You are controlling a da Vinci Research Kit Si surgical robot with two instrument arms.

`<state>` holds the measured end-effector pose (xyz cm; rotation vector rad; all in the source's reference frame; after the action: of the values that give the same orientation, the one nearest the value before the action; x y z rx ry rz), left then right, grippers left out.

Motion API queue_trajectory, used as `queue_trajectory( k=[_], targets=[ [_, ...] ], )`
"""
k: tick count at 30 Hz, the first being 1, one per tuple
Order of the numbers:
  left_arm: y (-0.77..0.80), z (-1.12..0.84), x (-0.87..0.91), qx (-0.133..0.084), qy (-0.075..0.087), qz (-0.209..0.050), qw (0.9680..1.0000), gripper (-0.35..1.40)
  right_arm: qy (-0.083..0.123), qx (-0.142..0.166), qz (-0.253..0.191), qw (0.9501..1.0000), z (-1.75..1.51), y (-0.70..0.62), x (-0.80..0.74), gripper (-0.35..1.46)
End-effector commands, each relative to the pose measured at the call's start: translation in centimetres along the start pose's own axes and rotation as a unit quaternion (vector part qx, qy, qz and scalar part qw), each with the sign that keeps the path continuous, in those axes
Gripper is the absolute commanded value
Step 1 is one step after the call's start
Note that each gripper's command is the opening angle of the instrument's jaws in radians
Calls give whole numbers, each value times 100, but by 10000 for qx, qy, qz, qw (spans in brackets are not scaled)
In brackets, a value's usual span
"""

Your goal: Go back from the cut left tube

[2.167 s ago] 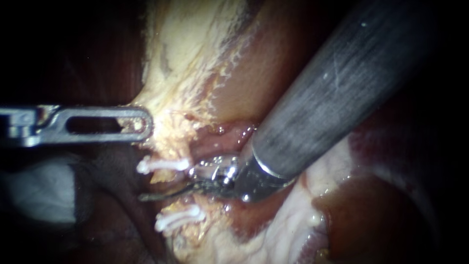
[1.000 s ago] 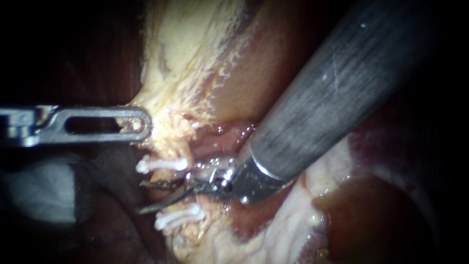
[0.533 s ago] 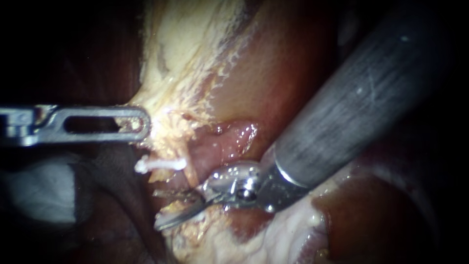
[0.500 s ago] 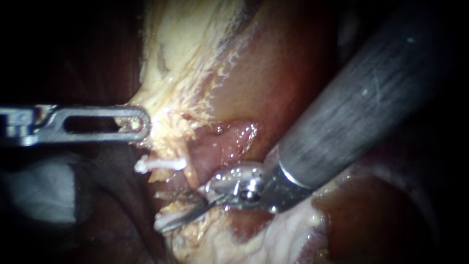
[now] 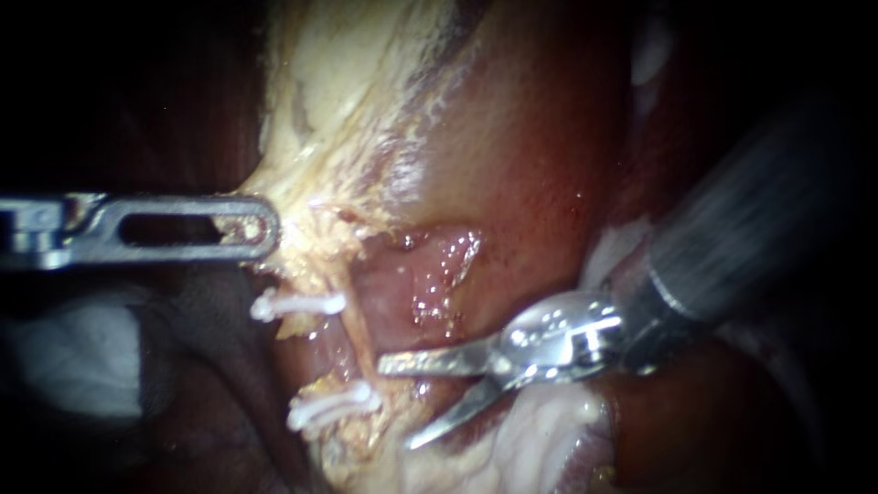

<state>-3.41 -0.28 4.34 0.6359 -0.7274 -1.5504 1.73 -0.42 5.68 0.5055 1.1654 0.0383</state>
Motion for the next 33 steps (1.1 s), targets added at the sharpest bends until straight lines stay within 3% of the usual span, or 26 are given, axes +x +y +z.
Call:
queue_trajectory(
  k=[1,9,16,33],
  targets=[
    [0,1,1,-4,-3,0,10000,-35,-21,-58,-27,10000,-10,0,1,133],
    [1,4,2,-9,-13,-25,10000,-35,-8,-595,-249,9979,-88,0,15,136],
    [2,12,7,-19,-38,-16,10000,-35,17,-919,-372,9951,-131,-4,31,140],
    [-5,96,26,-220,-86,150,9996,-35,55,-1006,-339,9943,-124,2,27,141]
  ],
)
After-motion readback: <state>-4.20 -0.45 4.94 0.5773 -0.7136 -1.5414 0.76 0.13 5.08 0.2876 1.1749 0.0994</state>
